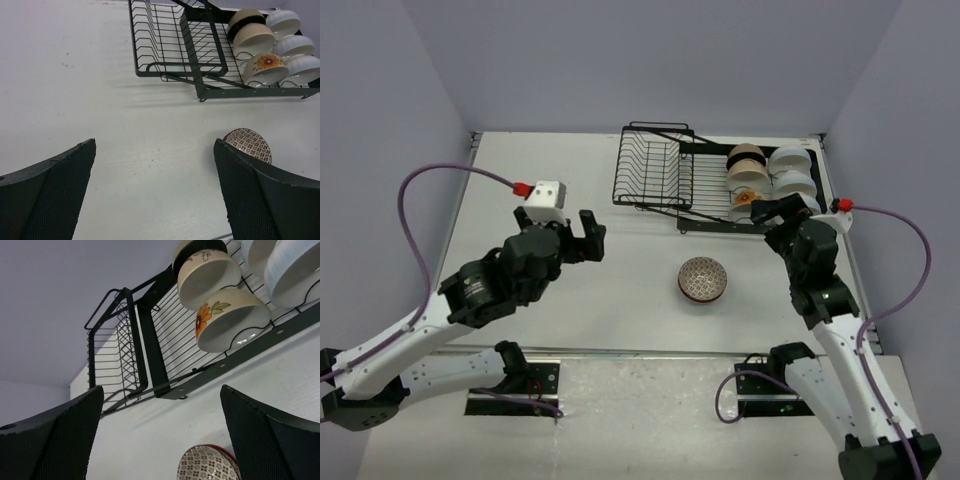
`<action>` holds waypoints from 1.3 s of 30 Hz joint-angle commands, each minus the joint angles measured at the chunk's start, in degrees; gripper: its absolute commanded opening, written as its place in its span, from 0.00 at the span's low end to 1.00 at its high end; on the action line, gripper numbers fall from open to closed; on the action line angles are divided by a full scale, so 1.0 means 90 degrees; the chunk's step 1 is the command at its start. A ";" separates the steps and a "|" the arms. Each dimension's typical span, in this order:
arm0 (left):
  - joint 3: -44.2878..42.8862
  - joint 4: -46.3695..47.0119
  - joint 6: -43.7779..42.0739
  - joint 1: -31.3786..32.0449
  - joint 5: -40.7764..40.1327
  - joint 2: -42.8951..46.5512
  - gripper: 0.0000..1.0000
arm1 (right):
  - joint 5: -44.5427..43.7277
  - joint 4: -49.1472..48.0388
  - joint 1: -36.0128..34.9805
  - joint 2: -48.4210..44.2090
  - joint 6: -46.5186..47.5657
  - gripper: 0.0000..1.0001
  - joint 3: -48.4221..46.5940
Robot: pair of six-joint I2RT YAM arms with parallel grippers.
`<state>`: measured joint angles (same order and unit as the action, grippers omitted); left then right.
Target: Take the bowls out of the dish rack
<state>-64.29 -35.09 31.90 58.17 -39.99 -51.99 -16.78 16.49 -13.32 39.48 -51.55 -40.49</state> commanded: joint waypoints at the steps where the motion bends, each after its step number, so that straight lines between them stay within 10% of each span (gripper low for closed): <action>1: -0.0054 -0.0942 -0.0009 -0.0028 -0.0235 0.0589 1.00 | 0.1466 -0.1747 0.0736 0.0601 -0.1077 0.99 0.0542; 14: 0.1372 0.0129 -0.1005 -0.0506 0.0272 0.1597 1.00 | 0.2567 -0.5259 0.1441 0.3141 -0.2212 0.98 0.1520; 26: 0.1831 0.0823 -0.1464 -0.2176 0.2674 0.1470 1.00 | 0.2157 -0.5914 0.1441 0.4333 -0.2270 0.80 0.1140; 39: 0.1899 0.0891 -0.1542 -0.2245 0.2880 0.1411 1.00 | 0.1893 -0.6283 0.1451 0.5143 -0.2349 0.71 0.0739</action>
<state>-47.57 -29.61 19.86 38.52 -15.75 -39.38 2.50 -34.98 -0.60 84.68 -72.90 -31.35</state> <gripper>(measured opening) 0.997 0.717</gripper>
